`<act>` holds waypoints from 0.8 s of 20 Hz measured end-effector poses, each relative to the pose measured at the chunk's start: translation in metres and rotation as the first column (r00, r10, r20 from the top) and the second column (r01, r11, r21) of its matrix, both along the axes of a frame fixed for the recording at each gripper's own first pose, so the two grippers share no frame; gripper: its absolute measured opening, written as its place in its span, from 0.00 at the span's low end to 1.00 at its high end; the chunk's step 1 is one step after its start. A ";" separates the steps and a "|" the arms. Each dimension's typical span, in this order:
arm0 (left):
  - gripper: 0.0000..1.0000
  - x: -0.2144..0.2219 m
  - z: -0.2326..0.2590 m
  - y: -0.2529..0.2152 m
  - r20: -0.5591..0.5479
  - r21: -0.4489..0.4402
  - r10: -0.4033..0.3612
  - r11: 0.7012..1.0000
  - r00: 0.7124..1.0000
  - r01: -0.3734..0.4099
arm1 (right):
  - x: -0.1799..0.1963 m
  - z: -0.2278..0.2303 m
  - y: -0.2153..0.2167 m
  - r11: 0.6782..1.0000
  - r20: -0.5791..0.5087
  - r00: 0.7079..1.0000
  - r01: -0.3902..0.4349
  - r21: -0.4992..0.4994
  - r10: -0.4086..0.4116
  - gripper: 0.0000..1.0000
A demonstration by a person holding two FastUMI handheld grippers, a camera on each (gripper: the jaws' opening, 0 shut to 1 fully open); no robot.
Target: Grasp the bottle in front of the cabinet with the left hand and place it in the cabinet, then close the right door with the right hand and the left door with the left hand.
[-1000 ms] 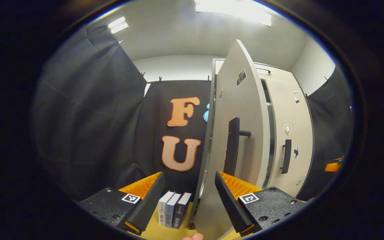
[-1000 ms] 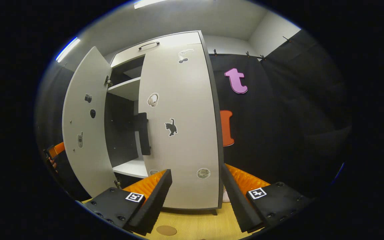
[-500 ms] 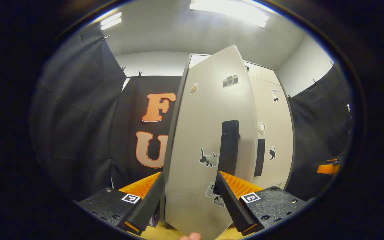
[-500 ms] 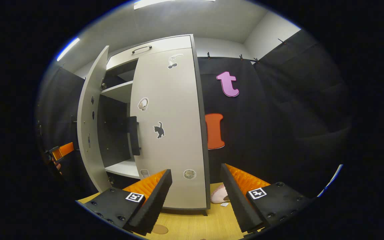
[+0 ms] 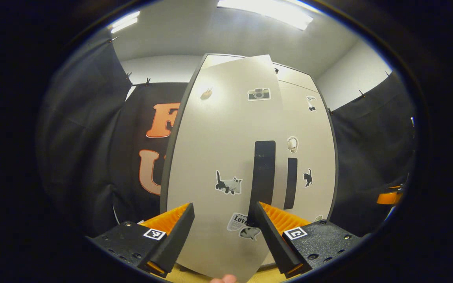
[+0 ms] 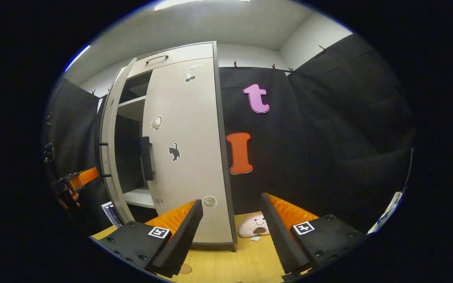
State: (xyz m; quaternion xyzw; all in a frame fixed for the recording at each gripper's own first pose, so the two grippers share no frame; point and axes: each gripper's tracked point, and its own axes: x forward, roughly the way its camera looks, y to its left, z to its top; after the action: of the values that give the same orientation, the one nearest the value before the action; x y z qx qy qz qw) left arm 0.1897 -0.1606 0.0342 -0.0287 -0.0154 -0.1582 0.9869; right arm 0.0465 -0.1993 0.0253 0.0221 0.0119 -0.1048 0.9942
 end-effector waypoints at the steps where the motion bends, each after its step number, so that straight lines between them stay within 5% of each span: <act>1: 0.94 0.004 0.000 -0.003 0.001 0.000 0.000 1.000 1.000 0.000 | -0.001 0.001 -0.003 1.000 0.003 1.000 0.007 0.001 -0.007 0.97; 16: 0.94 0.054 -0.020 -0.045 -0.018 -0.021 0.019 1.000 1.000 -0.019 | -0.018 0.001 -0.042 0.996 -0.002 0.996 0.086 -0.003 -0.086 0.97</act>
State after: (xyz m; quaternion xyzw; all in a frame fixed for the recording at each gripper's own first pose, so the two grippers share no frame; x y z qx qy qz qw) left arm 0.2438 -0.2058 0.0145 -0.0405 -0.0084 -0.1483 0.9881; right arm 0.0280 -0.2412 0.0264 0.0209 0.0117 -0.1474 0.9888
